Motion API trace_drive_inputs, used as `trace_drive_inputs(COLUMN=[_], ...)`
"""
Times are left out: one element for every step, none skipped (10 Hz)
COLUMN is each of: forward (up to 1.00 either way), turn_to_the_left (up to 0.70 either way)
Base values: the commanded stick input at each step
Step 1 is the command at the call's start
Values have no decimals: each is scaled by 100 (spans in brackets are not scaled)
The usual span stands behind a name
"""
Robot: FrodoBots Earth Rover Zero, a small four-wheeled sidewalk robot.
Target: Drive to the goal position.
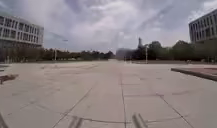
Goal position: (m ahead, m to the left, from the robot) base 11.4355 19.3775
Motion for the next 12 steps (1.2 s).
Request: trace_drive_inputs(forward=[100, 100, 100, 100, 100, 100, 100, 100, 100, 100, 100, 100], turn_to_the_left=[27, 27, 27, 27, 27, 27, 27, 27, 27, 27, 27, 27])
